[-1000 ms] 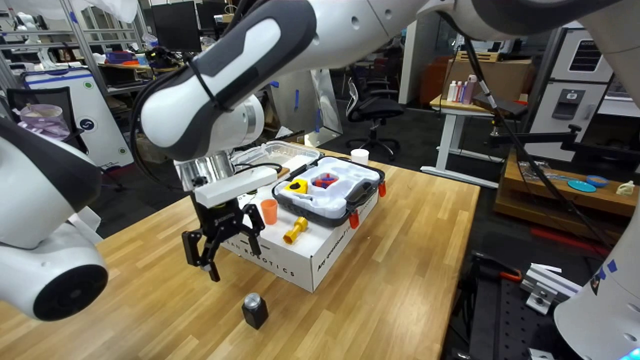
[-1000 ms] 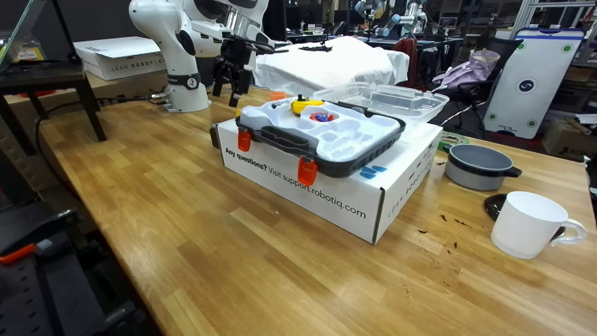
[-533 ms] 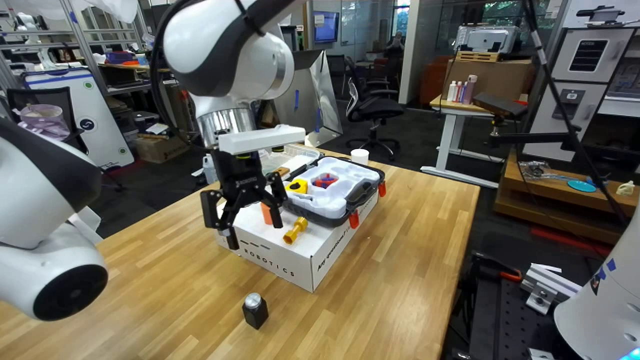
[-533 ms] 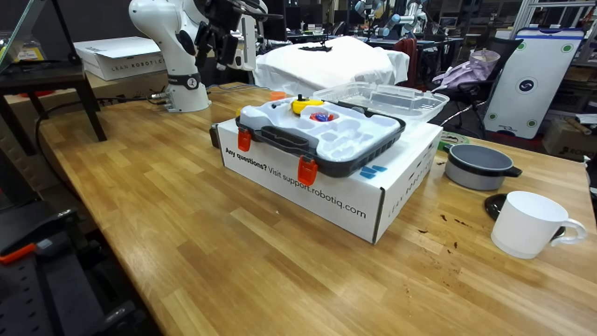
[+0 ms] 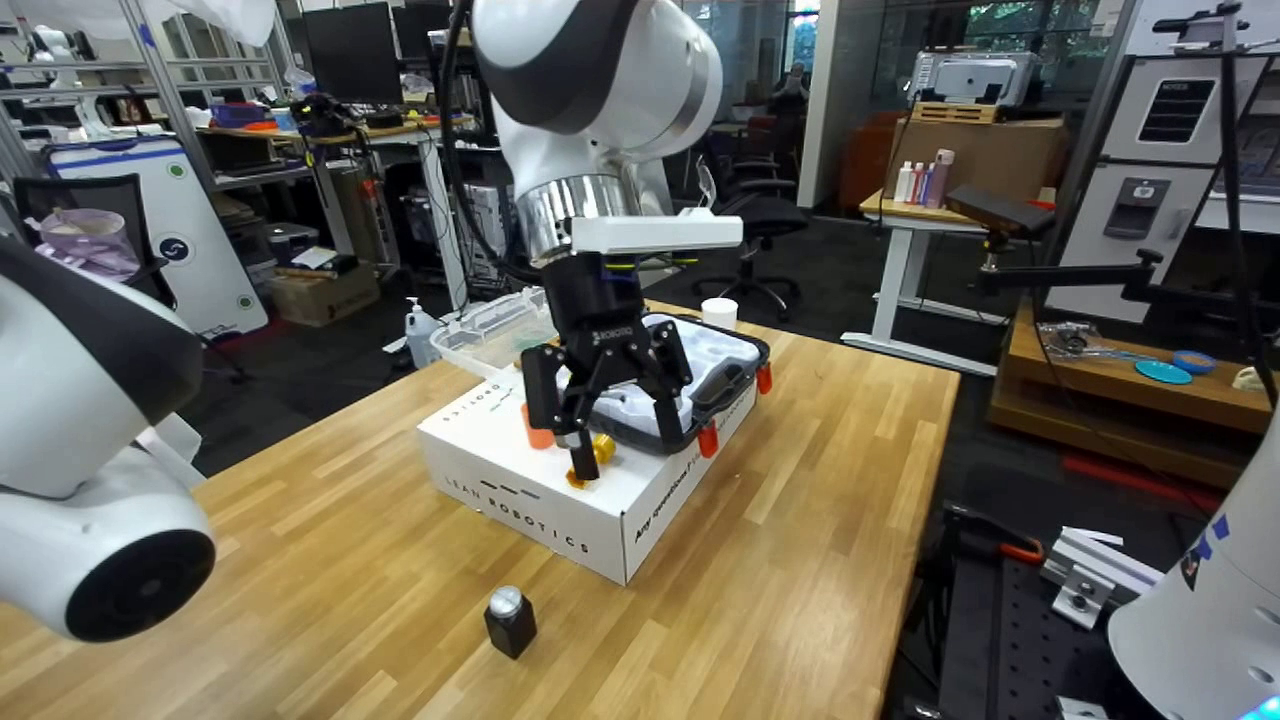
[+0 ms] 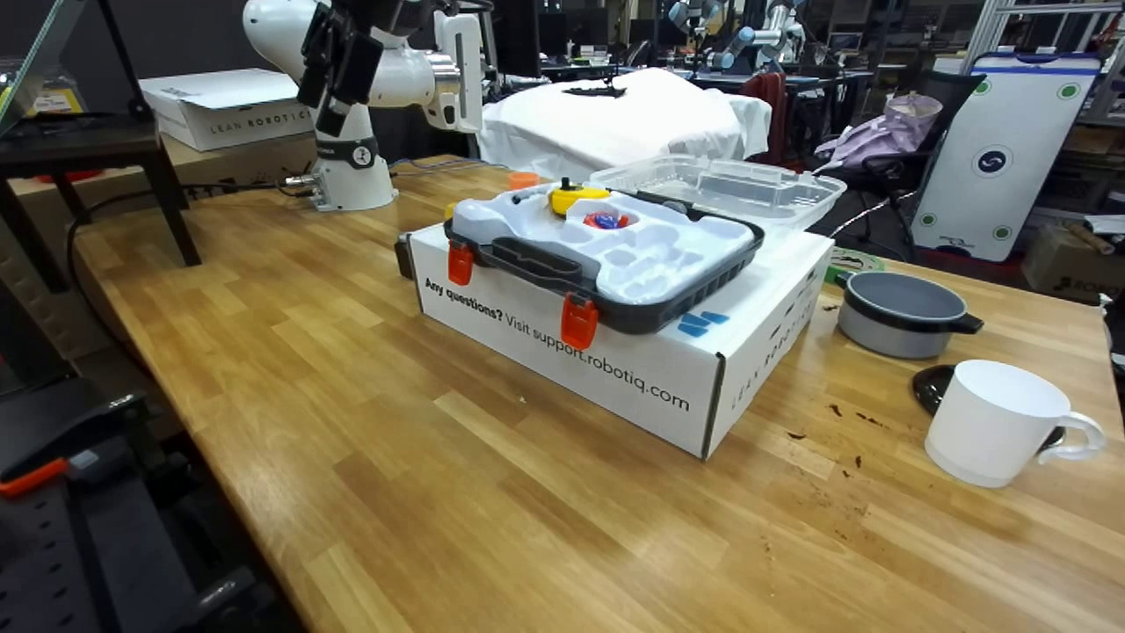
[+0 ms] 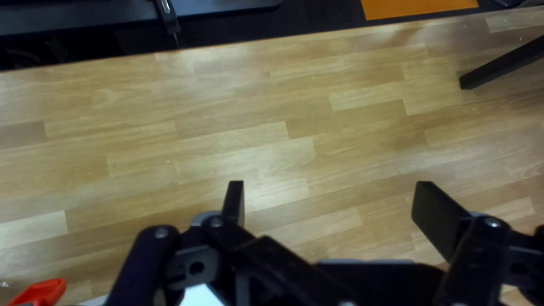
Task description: Pick up the black salt cellar from the box and put it on the table.
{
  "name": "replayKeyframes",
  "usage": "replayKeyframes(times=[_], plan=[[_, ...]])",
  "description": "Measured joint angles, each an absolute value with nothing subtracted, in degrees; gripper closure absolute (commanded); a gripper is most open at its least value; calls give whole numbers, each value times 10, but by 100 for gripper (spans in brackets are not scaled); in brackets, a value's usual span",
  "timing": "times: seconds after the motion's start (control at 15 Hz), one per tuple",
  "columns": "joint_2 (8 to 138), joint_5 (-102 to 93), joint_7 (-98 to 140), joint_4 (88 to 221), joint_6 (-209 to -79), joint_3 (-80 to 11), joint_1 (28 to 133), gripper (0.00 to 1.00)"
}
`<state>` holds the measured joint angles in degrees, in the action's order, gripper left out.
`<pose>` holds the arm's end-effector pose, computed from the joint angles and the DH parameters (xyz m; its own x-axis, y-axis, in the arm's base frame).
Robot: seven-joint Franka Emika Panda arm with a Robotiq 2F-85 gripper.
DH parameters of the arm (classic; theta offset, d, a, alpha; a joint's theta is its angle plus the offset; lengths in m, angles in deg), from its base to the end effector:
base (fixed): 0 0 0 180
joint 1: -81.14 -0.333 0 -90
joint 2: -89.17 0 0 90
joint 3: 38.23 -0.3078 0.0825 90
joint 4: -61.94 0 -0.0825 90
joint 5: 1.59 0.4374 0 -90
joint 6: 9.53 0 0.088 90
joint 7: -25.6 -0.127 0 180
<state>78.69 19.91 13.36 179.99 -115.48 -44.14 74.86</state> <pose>0.5471 0.1552 0.2682 0.8842 -0.1043 -0.4553 -0.2217 -0.9517 -0.2126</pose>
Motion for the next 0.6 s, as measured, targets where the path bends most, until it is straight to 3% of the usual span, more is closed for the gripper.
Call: replayKeyframes(times=[0.6], plan=[[835, 210, 134, 1851, -1157, -438, 749, 0]])
